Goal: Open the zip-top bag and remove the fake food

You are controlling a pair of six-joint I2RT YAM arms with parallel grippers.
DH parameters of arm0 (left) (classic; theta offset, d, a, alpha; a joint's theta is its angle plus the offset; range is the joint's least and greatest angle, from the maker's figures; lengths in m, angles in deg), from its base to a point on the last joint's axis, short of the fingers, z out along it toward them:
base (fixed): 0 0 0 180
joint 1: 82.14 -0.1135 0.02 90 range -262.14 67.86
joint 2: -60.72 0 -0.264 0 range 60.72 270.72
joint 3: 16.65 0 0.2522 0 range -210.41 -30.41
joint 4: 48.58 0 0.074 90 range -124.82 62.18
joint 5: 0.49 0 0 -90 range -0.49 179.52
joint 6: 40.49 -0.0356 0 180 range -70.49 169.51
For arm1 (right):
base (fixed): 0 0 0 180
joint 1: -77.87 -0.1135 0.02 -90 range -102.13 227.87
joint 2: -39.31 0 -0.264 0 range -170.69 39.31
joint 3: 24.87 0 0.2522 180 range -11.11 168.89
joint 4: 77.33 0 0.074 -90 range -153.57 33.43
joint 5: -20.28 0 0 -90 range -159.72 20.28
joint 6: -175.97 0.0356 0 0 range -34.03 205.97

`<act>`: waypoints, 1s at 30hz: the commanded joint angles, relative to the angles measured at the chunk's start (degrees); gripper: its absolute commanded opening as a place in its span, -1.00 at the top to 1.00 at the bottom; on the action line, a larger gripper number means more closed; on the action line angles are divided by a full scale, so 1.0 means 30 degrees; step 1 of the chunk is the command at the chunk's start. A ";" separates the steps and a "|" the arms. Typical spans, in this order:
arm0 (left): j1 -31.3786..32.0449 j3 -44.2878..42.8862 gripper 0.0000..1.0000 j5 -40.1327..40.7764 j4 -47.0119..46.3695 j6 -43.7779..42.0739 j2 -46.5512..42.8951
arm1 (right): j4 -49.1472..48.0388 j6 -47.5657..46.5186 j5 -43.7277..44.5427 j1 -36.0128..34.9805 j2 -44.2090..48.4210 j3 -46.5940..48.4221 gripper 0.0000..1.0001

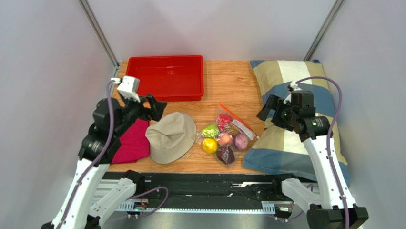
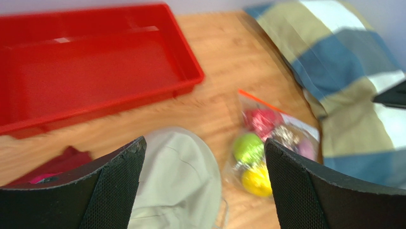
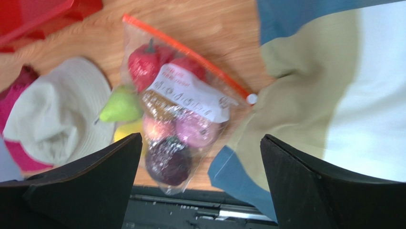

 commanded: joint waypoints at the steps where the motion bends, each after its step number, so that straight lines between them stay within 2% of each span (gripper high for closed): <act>1: 0.0228 0.0730 -0.92 -0.5615 -0.0227 0.1935 0.1881 | -0.0241 0.1010 -0.1113 -0.2613 -0.0537 -0.0483 -1.00; 3: 0.0987 0.1054 -0.88 -0.5884 -0.0408 0.2058 0.2584 | -0.0506 0.1742 -0.0438 -0.4635 -0.0772 -0.0807 -1.00; 5: 0.2831 0.0880 -0.88 -0.5302 -0.0233 0.1795 0.4106 | -0.0855 0.2268 -0.0170 -0.5923 -0.1064 -0.1127 -1.00; 6: 0.3998 0.0589 -0.87 -0.4891 -0.0059 0.1765 0.4779 | -0.0945 0.2388 -0.0316 -0.6134 -0.1153 -0.1245 -1.00; 9: 0.5061 -0.0375 -0.88 -0.4242 0.0441 0.1414 0.7707 | -0.0771 0.2565 -0.0727 -0.6341 -0.1184 -0.1568 -1.00; 14: 0.5240 -0.4562 -0.85 -0.4536 0.3776 0.0214 1.4796 | 0.0370 0.1746 -0.0580 -0.6341 -0.0569 -0.1598 -1.00; 19: 0.5328 -0.8899 -0.84 -0.6375 0.3987 0.0210 2.0444 | 0.1250 0.0955 -0.0844 -0.6340 -0.0334 -0.1861 -1.00; 24: 0.5299 -1.3492 -0.84 -0.7346 0.4015 0.1060 2.4672 | 0.1281 0.0486 -0.1107 -0.6195 -0.0450 -0.2155 -1.00; 30: 0.5299 -1.6694 -0.84 -0.7349 0.3402 0.3637 2.8773 | 0.1222 -0.0188 -0.1663 -0.5580 -0.1299 -0.1921 -1.00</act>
